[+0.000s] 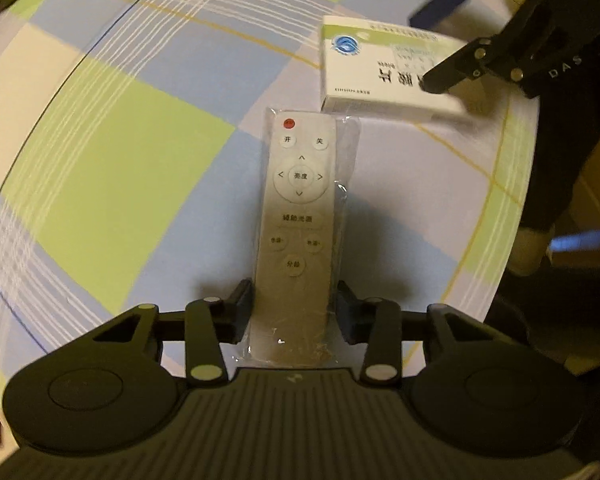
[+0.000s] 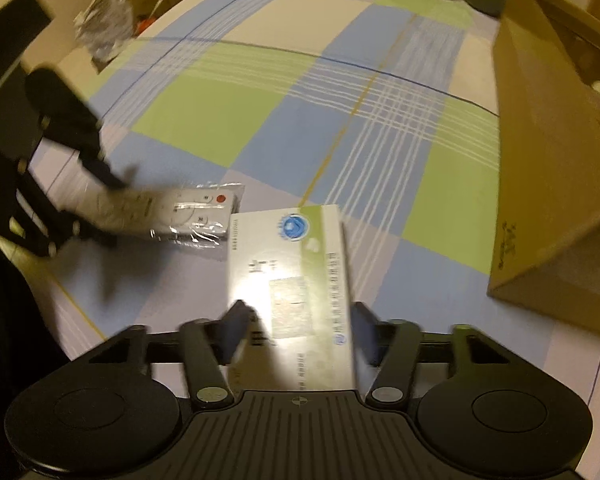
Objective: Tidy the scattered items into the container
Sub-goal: 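Carry the bagged remote and white medicine box over the cardboard box with both grippers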
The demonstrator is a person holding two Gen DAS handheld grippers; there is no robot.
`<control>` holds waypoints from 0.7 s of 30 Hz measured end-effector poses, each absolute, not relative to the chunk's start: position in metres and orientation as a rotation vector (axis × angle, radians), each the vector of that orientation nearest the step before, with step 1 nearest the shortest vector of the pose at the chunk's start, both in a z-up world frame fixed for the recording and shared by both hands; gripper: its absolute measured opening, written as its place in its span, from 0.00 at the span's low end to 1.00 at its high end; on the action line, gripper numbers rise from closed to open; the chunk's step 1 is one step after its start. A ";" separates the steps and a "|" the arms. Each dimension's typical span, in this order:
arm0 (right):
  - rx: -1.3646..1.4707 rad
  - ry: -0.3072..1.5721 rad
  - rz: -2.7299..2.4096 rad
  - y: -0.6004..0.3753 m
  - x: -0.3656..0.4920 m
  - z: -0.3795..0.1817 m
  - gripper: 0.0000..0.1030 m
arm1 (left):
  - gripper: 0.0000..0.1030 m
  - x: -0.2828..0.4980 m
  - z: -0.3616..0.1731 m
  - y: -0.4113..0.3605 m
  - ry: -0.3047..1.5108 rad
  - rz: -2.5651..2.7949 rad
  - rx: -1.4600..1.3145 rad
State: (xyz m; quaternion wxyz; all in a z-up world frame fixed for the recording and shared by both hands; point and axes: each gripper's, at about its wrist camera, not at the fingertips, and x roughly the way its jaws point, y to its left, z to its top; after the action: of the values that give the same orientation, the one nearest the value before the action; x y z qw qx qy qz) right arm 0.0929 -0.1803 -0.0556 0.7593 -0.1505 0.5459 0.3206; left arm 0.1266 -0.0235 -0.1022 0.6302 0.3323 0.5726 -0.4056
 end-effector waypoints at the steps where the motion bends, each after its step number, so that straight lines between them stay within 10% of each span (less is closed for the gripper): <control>1: -0.319 1.190 0.693 -0.182 0.092 -0.055 0.50 | 0.36 0.123 -0.102 -0.025 1.307 -0.928 0.761; 5: -0.322 1.176 0.695 -0.186 0.088 -0.054 0.51 | 0.53 0.111 -0.104 -0.027 1.279 -0.947 0.778; 9: -0.333 1.127 0.682 -0.187 0.083 -0.052 0.92 | 0.55 0.108 -0.105 -0.026 1.273 -0.920 0.770; 17: -0.360 1.132 0.692 -0.176 0.082 -0.064 0.92 | 0.61 0.110 -0.104 -0.023 1.233 -0.856 0.708; 21: -0.395 1.128 0.689 -0.170 0.078 -0.071 0.91 | 0.37 0.109 -0.101 -0.019 1.203 -0.861 0.679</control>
State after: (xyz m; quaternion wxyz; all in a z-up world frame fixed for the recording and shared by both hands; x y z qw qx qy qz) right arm 0.0784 -0.1699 -0.0713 0.7713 -0.1824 0.5204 0.3178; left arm 0.1091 -0.0189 -0.1008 0.6866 0.3034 0.5372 -0.3846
